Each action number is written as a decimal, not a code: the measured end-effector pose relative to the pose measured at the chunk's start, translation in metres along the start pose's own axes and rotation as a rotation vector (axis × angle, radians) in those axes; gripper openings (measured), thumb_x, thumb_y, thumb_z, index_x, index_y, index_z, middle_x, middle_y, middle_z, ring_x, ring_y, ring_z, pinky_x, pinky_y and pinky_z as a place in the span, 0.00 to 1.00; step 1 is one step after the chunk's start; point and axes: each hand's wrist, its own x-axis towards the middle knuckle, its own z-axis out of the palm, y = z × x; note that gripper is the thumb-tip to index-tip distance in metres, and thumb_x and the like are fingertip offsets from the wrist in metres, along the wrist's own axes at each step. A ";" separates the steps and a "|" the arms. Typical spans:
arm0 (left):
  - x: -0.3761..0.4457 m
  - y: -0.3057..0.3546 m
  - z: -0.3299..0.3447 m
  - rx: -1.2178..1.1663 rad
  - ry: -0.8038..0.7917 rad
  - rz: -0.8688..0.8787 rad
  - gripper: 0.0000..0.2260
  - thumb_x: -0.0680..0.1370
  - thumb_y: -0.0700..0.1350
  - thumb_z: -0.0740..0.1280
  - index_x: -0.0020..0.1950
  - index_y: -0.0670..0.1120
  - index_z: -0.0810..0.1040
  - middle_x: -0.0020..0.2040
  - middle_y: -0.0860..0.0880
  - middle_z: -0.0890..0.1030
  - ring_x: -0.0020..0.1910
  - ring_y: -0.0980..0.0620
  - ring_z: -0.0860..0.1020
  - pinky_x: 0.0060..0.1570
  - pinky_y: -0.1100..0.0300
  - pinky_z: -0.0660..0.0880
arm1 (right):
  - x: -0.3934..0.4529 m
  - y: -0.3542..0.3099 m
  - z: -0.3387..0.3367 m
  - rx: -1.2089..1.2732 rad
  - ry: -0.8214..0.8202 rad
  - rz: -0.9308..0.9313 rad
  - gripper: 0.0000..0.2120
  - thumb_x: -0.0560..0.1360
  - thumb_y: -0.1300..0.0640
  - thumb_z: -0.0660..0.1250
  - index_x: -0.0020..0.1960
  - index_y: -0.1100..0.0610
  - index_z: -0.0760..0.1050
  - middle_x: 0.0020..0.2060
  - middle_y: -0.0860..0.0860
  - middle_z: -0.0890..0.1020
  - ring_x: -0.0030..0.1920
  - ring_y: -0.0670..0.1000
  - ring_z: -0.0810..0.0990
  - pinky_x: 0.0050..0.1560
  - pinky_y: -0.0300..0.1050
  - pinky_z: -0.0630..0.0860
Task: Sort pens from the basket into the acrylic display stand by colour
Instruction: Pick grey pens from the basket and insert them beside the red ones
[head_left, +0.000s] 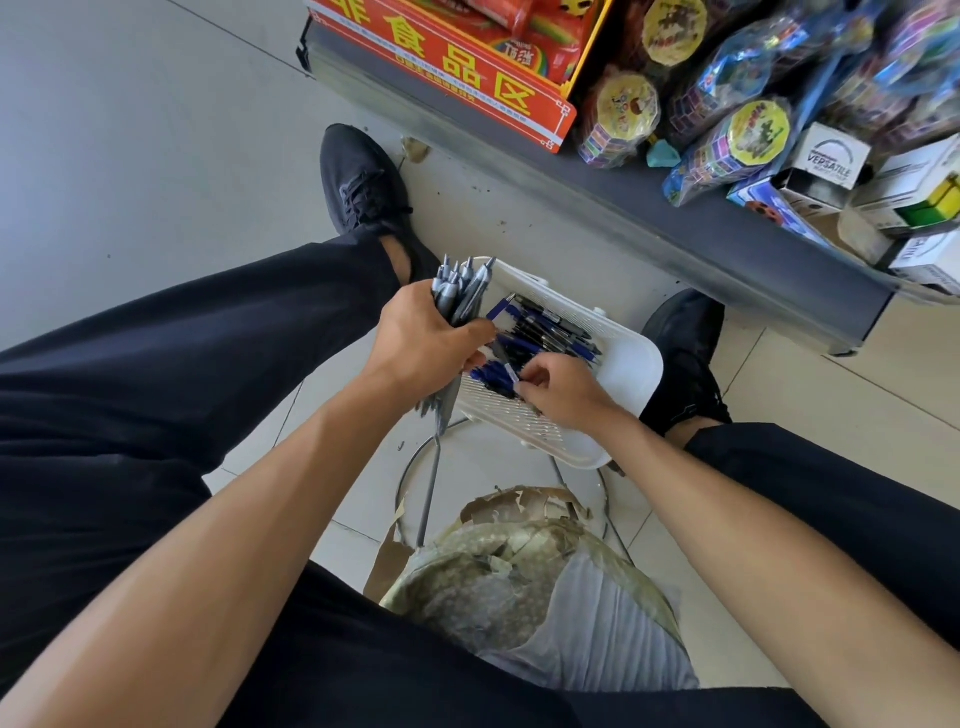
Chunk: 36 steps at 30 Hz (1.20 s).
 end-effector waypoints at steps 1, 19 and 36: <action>0.000 -0.001 0.000 0.015 0.015 0.011 0.09 0.76 0.41 0.74 0.52 0.41 0.79 0.40 0.44 0.85 0.29 0.58 0.83 0.30 0.65 0.80 | -0.005 -0.008 -0.004 0.079 0.023 -0.005 0.01 0.79 0.57 0.69 0.48 0.52 0.78 0.39 0.48 0.84 0.41 0.45 0.82 0.46 0.42 0.78; -0.002 0.002 0.002 0.058 0.137 0.105 0.14 0.68 0.49 0.79 0.38 0.43 0.76 0.31 0.50 0.78 0.29 0.54 0.75 0.33 0.56 0.78 | -0.050 -0.079 -0.002 1.015 -0.134 -0.190 0.07 0.73 0.62 0.72 0.44 0.52 0.87 0.39 0.50 0.86 0.40 0.48 0.82 0.46 0.41 0.78; 0.008 -0.005 0.000 0.118 0.071 0.041 0.10 0.73 0.48 0.73 0.50 0.47 0.77 0.44 0.46 0.84 0.42 0.45 0.83 0.44 0.42 0.82 | 0.030 0.012 -0.012 -0.339 0.031 0.087 0.31 0.76 0.53 0.69 0.76 0.57 0.65 0.74 0.57 0.66 0.74 0.61 0.64 0.76 0.56 0.62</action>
